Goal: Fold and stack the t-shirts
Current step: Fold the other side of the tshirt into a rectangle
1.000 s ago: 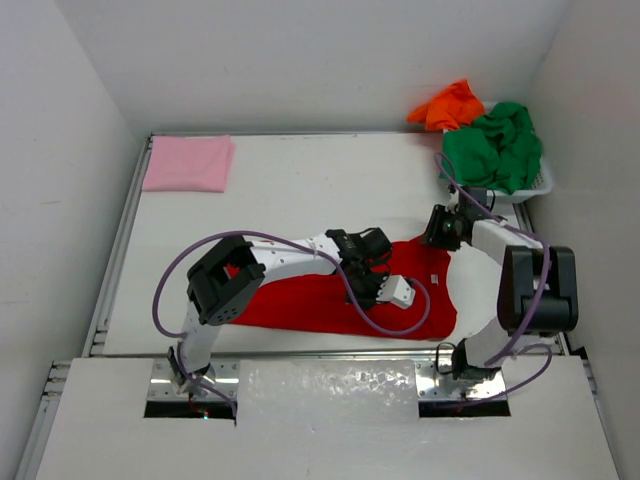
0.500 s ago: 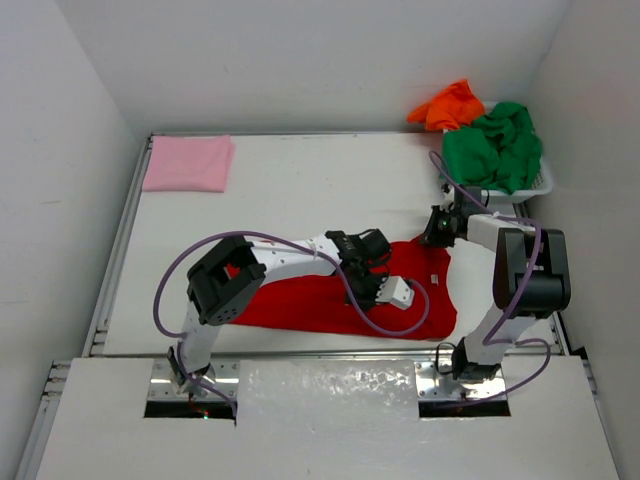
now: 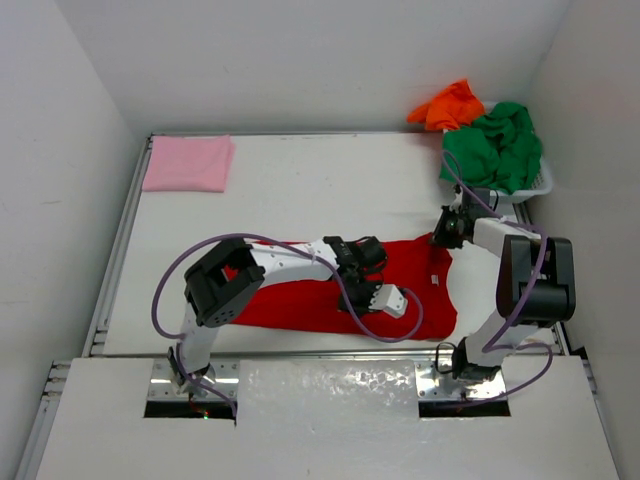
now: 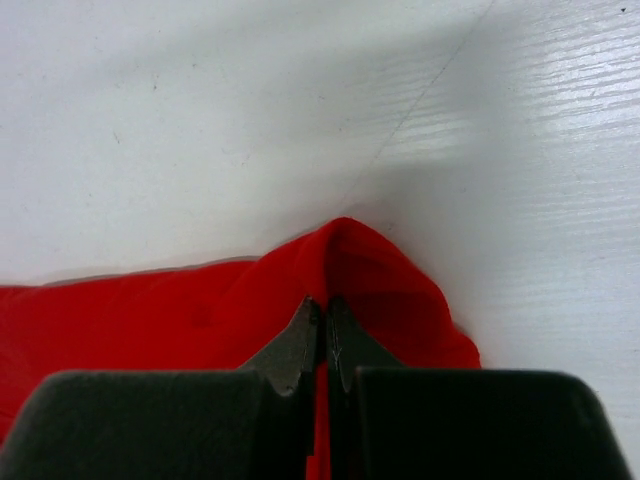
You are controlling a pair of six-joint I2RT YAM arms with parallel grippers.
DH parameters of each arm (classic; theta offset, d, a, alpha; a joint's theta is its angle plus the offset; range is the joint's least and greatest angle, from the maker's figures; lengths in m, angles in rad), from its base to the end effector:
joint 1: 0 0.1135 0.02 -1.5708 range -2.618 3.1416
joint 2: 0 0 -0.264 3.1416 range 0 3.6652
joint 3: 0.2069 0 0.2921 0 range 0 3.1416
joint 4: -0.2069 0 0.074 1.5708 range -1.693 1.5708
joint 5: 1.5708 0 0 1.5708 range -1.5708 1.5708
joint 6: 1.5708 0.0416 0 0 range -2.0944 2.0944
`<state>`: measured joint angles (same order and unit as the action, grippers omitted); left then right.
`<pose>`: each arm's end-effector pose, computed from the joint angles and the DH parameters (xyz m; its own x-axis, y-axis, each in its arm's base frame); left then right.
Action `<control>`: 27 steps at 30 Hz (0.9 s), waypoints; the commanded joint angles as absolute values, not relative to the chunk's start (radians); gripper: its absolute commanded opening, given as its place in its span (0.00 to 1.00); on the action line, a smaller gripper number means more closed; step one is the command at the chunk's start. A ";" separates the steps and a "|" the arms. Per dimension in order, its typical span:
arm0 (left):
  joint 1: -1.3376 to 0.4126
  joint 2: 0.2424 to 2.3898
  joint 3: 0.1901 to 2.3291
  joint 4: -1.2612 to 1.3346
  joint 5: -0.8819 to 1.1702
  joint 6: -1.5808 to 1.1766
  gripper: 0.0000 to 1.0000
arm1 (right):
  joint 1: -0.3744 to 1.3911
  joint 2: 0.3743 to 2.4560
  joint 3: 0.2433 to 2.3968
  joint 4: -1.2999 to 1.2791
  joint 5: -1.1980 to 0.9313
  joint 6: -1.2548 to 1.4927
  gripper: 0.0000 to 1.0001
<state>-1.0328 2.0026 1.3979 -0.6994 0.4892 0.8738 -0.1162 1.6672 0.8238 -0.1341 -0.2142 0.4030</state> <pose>0.2030 -0.3784 0.1333 0.3126 0.7970 -0.5168 0.9063 -0.4131 -0.0889 0.3431 -0.0312 0.1076 -0.7594 0.4745 -0.4452 0.3186 0.8678 0.3814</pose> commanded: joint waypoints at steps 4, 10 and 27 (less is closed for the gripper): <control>-1.046 1.957 1.417 -0.661 0.476 0.845 0.28 | -0.121 1.661 0.853 -0.106 -0.241 0.385 0.13; -1.045 1.948 1.502 -0.707 0.480 0.807 0.47 | -0.121 1.625 0.882 -0.170 -0.253 0.356 0.39; -0.796 1.896 1.500 -0.496 0.368 0.503 0.47 | -0.121 1.163 0.677 -0.512 -0.146 0.413 0.34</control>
<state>-0.8185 1.8561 1.5387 -0.6170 0.4591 0.6075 -0.1165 1.2098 0.7292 -0.4438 -0.1394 0.3935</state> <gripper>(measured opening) 0.473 0.370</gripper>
